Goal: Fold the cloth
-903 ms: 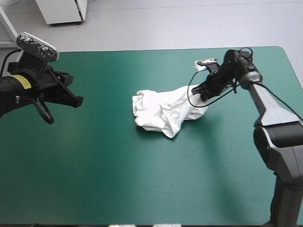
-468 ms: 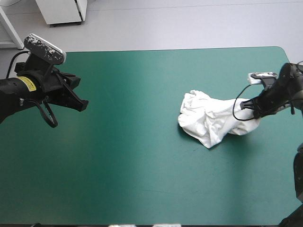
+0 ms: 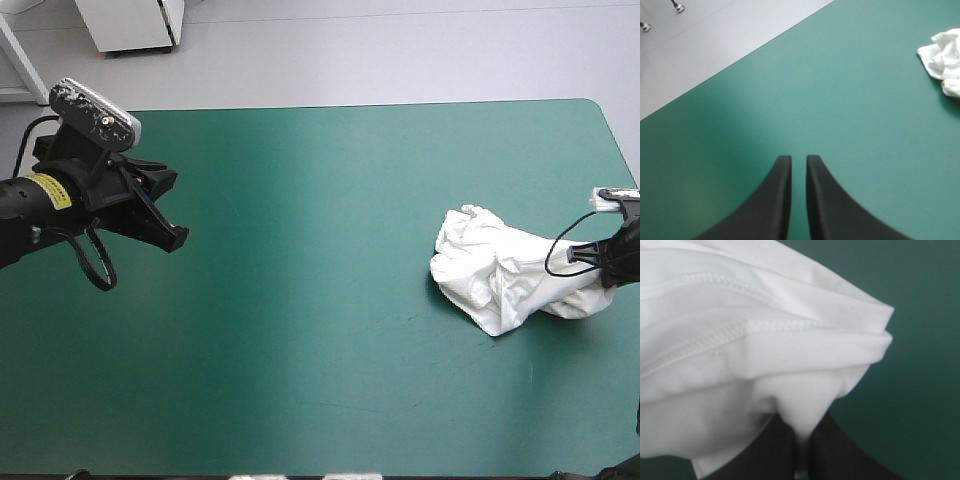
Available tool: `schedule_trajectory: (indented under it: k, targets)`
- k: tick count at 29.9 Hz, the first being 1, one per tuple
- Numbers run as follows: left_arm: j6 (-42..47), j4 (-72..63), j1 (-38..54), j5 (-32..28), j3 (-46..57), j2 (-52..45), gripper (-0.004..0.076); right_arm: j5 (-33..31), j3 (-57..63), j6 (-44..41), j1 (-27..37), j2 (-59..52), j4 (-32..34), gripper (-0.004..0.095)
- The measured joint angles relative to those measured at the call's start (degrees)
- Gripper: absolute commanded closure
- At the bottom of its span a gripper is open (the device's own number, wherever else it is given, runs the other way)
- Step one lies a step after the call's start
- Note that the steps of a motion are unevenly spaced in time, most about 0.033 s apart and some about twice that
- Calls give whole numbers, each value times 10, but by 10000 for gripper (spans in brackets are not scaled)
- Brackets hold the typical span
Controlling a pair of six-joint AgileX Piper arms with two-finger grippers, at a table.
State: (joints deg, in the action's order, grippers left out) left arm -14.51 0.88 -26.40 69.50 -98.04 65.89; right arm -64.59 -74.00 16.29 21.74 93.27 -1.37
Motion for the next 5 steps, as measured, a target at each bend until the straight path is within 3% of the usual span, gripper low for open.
schedule_trajectory:
  k: [3, 5]
  targets:
    - [0, 0, -4, 0, 0, 0, 638, 2, 0, -14, 1, 0, 8, 890]
    - [0, 0, -4, 1, 0, 0, 638, 2, 0, -19, 1, 0, 9, 807]
